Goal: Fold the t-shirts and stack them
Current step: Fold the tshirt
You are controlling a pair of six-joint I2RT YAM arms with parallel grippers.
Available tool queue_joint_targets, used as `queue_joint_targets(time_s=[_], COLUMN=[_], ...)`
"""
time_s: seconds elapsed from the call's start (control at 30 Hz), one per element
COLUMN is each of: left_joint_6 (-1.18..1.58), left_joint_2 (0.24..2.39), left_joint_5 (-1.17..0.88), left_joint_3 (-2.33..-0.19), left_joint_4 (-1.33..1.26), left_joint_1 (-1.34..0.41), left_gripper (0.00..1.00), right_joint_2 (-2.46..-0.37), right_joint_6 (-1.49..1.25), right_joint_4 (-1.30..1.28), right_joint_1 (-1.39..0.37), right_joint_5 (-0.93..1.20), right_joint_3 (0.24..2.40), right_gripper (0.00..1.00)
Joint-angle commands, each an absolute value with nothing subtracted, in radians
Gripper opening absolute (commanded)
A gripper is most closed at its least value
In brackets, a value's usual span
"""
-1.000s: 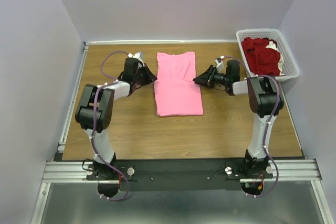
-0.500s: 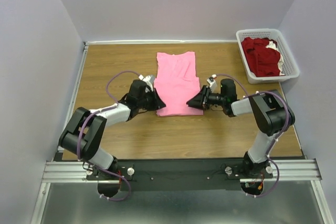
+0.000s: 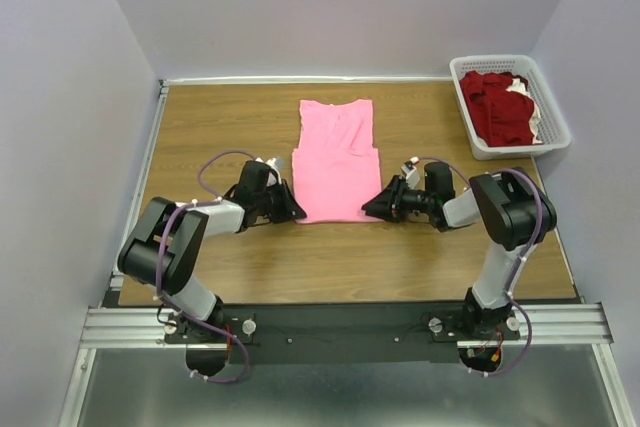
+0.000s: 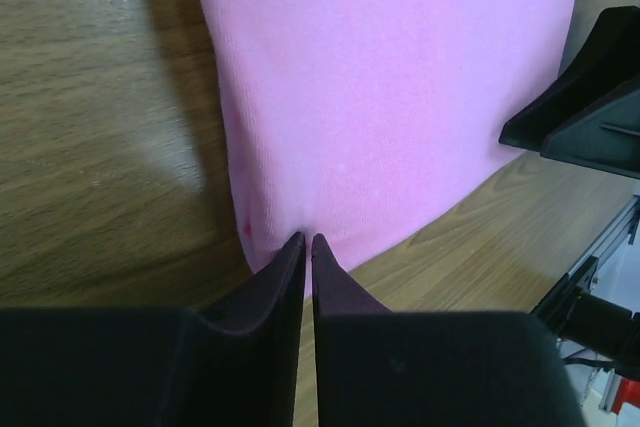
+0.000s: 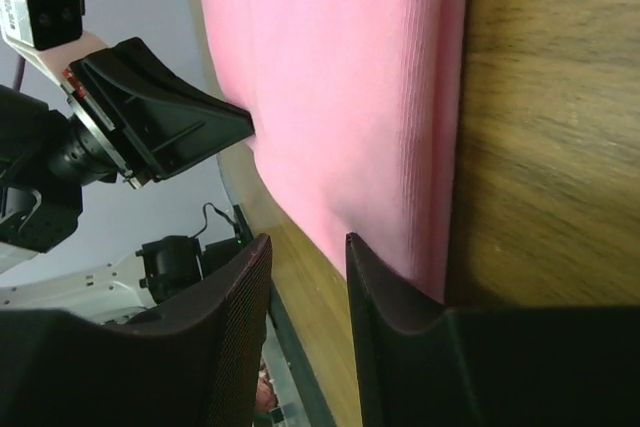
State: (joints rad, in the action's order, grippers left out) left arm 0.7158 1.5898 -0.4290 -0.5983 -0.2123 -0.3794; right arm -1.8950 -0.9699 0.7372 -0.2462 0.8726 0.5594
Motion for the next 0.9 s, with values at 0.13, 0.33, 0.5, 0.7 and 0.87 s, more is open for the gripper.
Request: queue_joint_targets(time_s=[0.13, 0.33, 0.5, 0.7, 0.87], left_joint_6=[0.689, 0.67, 0.632, 0.635, 0.664], left_joint_2=[1.441, 1.257, 1.091, 0.934, 0.81], left_joint_5=[-0.339, -0.229, -0.085, -0.008, -0.02], left_joint_3=[-0.545, -0.561, -0.586, -0.591, -0.506], left_joint_4=[-0.101, -0.002, 0.11, 0.178, 0.137], left_joint_1=[-0.36, -0.36, -0.362, -0.359, -0.351], left_gripper=[0.16, 0.28, 0.58, 0.89, 0.96], right_joint_2=[-1.786, -1.848, -1.965, -2.131, -2.105], right_joint_6=[-0.996, -1.029, -1.054, -1.074, -1.063], right_joint_4=[0.654, 0.646, 0.669, 0.687, 0.683], right_joint_1=[-0.303, -0.477, -0.56, -0.574, -0.574], right_joint_5=[0.847, 0.784, 0.755, 0.752, 0.747], right_joint_3=[0.615, 0.767, 0.876, 0.891, 0.841], right_gripper=[0.45, 0.45, 0.45, 0.45, 0.46])
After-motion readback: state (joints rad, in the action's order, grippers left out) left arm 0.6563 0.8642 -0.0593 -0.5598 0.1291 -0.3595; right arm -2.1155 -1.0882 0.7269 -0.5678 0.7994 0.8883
